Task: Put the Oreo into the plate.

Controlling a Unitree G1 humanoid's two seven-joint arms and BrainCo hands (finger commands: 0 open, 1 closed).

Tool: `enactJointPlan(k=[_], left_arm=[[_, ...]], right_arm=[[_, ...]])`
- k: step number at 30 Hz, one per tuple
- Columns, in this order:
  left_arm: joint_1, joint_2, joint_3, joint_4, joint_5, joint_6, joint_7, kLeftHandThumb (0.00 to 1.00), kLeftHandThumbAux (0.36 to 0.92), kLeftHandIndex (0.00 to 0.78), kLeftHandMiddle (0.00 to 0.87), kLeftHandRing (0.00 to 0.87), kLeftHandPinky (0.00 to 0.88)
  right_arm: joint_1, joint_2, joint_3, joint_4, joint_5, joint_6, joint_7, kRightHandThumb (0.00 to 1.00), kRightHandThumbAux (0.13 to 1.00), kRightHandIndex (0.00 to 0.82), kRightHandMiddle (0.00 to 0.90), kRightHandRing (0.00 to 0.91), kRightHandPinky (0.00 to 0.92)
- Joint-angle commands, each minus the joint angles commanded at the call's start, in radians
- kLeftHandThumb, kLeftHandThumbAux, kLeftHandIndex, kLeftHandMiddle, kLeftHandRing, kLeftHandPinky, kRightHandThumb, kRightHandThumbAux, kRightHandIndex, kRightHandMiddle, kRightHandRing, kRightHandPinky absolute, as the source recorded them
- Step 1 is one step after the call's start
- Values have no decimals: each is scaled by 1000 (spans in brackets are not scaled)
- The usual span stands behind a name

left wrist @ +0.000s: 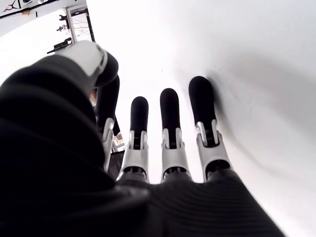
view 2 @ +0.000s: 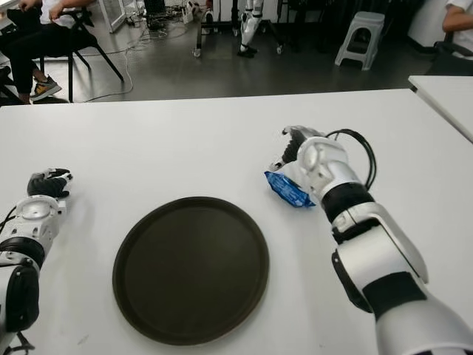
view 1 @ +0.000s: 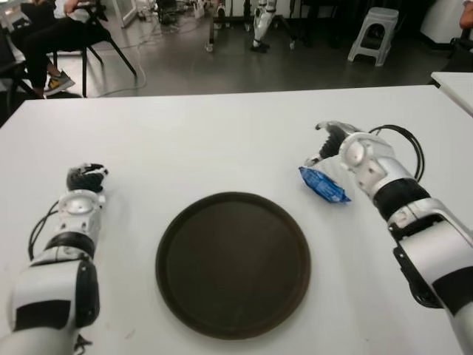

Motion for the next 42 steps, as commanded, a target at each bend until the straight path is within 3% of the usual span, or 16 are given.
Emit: enactJointPlan(k=[12, 22, 42], left_arm=[[-5, -1, -1, 1, -2, 17, 9, 679, 725, 398, 200, 201, 198], [-6, 0, -8, 1, 1, 11, 6, 681, 725, 398, 194, 195, 195], [-13, -8, -4, 1, -4, 21, 9, 680, 725, 398, 179, 182, 178]], right_arm=[[5, 25, 24, -5, -24, 85, 17, 0, 750, 52, 90, 43, 0], [12, 32, 29, -5, -20, 105, 14, 0, 735, 57, 98, 52, 0], [-2, 1, 67, -81, -53, 141, 86, 0, 743, 59, 103, 59, 0]])
